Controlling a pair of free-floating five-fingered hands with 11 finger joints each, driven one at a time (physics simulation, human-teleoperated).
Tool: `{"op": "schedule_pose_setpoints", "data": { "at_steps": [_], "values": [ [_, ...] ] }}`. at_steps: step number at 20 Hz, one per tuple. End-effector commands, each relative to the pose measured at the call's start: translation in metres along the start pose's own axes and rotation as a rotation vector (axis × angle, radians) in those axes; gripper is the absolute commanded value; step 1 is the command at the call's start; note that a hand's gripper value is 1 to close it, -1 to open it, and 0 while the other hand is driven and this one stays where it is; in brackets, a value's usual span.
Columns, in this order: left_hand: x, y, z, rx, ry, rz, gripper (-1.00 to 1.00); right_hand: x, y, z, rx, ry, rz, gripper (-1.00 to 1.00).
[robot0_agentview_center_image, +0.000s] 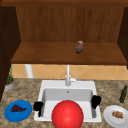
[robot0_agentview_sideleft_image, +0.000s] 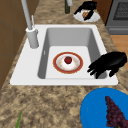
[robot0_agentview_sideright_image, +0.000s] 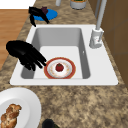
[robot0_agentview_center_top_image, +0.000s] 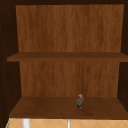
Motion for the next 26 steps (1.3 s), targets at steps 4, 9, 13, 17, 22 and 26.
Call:
{"op": "schedule_pose_setpoints", "data": {
  "at_steps": [4,9,13,17,22,26],
  "values": [
    [0.003,0.011,-0.004,0.004,0.004,0.009,-1.00,0.006,0.007,0.008,0.076,-0.033,-0.017,0.00],
    [0.003,0.011,-0.003,-0.001,-0.002,0.019,-1.00,0.010,0.013,0.011,0.105,-0.042,-0.020,0.00],
    [0.003,0.012,-0.003,-0.013,-0.010,0.014,0.00,0.008,0.012,0.008,0.115,-0.040,-0.027,-1.00],
    [0.003,0.012,-0.003,-0.006,-0.005,0.003,0.00,0.000,0.006,0.003,0.132,-0.049,-0.031,-1.00],
    [0.003,0.011,-0.003,-0.002,-0.002,-0.006,0.00,-0.009,-0.006,-0.013,0.171,-0.072,-0.028,-1.00],
    [0.002,0.011,-0.003,0.001,0.000,-0.009,0.00,-0.018,-0.018,-0.027,0.180,-0.090,-0.025,-1.00]
  ]
}}
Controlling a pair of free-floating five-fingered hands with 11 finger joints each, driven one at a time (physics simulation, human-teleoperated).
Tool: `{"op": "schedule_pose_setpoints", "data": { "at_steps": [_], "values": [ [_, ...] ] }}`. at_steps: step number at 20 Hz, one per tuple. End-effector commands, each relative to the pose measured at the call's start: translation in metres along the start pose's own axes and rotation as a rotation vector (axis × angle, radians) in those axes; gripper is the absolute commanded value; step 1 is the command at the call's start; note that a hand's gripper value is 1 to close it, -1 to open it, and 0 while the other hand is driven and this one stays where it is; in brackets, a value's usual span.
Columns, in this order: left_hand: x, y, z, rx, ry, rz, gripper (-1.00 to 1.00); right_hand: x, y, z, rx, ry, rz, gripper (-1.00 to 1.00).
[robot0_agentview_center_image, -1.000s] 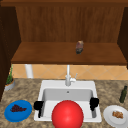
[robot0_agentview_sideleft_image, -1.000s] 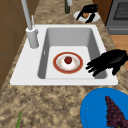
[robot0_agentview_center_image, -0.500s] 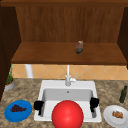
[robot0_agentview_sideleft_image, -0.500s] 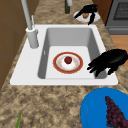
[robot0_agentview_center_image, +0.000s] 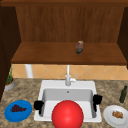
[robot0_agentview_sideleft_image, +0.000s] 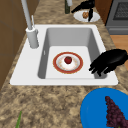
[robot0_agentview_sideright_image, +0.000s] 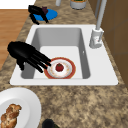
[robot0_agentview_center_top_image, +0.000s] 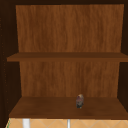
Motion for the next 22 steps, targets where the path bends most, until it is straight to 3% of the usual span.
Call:
{"op": "schedule_pose_setpoints", "data": {
  "at_steps": [1,6,14,22],
  "values": [
    [0.000,0.000,0.000,0.000,0.000,0.000,0.00,-0.009,-0.013,-0.011,0.027,-0.035,0.008,-1.00],
    [0.000,0.000,0.000,0.002,0.001,-0.003,0.00,-0.027,-0.031,-0.024,0.039,-0.030,-0.002,-1.00],
    [0.000,0.000,0.000,0.003,0.003,-0.005,0.00,-0.048,-0.071,-0.033,0.059,-0.048,0.049,-1.00],
    [0.000,0.000,0.000,0.004,0.003,-0.006,0.00,-0.074,-0.109,-0.041,0.084,-0.047,0.029,-1.00]
  ]
}}
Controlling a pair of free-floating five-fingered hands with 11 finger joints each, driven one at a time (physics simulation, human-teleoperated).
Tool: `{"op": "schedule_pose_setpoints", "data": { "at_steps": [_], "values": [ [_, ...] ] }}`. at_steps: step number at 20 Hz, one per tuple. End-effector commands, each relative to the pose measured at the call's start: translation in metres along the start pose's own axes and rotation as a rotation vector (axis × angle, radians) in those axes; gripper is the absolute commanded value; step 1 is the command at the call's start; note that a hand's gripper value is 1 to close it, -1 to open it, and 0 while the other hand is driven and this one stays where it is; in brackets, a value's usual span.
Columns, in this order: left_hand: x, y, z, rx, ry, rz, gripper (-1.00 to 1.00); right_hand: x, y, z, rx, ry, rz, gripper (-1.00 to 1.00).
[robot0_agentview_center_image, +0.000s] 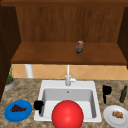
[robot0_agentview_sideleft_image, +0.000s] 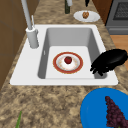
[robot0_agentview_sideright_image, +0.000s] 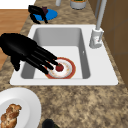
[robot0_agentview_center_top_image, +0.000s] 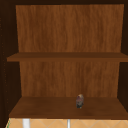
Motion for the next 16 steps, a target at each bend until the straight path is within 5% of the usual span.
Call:
{"op": "schedule_pose_setpoints", "data": {
  "at_steps": [1,16],
  "values": [
    [0.000,0.000,0.000,0.000,0.000,0.000,0.00,-0.014,-0.018,-0.003,0.039,-0.018,0.017,-1.00],
    [0.000,0.000,0.000,0.000,0.000,0.000,0.00,-0.078,-0.104,-0.006,0.063,-0.012,0.004,-1.00]
  ]
}}
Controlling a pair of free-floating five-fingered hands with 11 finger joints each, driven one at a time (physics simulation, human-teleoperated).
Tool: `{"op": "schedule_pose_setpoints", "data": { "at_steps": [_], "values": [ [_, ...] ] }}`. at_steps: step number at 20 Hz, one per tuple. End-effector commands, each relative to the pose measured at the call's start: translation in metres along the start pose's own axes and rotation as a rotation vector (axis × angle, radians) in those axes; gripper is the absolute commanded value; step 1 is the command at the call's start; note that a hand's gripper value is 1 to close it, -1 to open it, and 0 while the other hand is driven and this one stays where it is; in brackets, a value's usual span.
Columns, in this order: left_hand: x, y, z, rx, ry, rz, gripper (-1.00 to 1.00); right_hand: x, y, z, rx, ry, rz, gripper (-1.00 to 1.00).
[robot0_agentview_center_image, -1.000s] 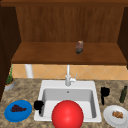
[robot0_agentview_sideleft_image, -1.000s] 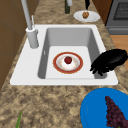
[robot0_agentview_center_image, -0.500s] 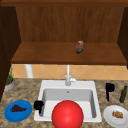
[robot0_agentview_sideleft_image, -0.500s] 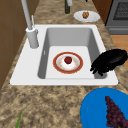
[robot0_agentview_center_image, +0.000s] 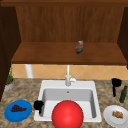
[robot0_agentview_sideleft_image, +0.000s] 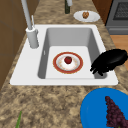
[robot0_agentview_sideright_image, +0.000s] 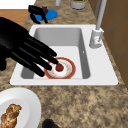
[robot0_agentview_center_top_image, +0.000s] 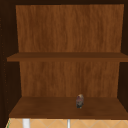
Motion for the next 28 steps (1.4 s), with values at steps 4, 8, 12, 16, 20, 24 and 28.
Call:
{"op": "schedule_pose_setpoints", "data": {
  "at_steps": [4,8,12,16,20,24,28],
  "values": [
    [0.000,0.000,0.000,0.000,0.000,0.000,0.00,-0.034,-0.032,0.000,0.039,-0.002,0.001,-1.00],
    [0.000,0.000,0.000,0.000,0.000,0.000,0.00,-0.054,-0.042,0.002,0.073,0.002,0.003,-1.00],
    [0.000,0.000,0.000,0.000,0.000,0.000,0.00,-0.070,-0.047,-0.006,0.117,0.002,0.007,-1.00],
    [0.000,0.000,0.000,0.000,0.000,0.000,0.00,-0.086,-0.049,-0.025,0.118,-0.019,-0.019,-1.00],
    [0.000,0.000,0.000,0.000,0.000,0.000,0.00,-0.103,-0.050,-0.034,0.149,-0.027,-0.017,-1.00],
    [0.000,0.000,0.000,0.000,0.000,0.000,0.00,-0.119,-0.044,-0.045,0.154,-0.034,-0.041,-1.00],
    [0.000,0.000,0.000,0.000,0.000,0.000,0.00,-0.122,-0.034,-0.054,0.167,-0.022,-0.033,-1.00]
  ]
}}
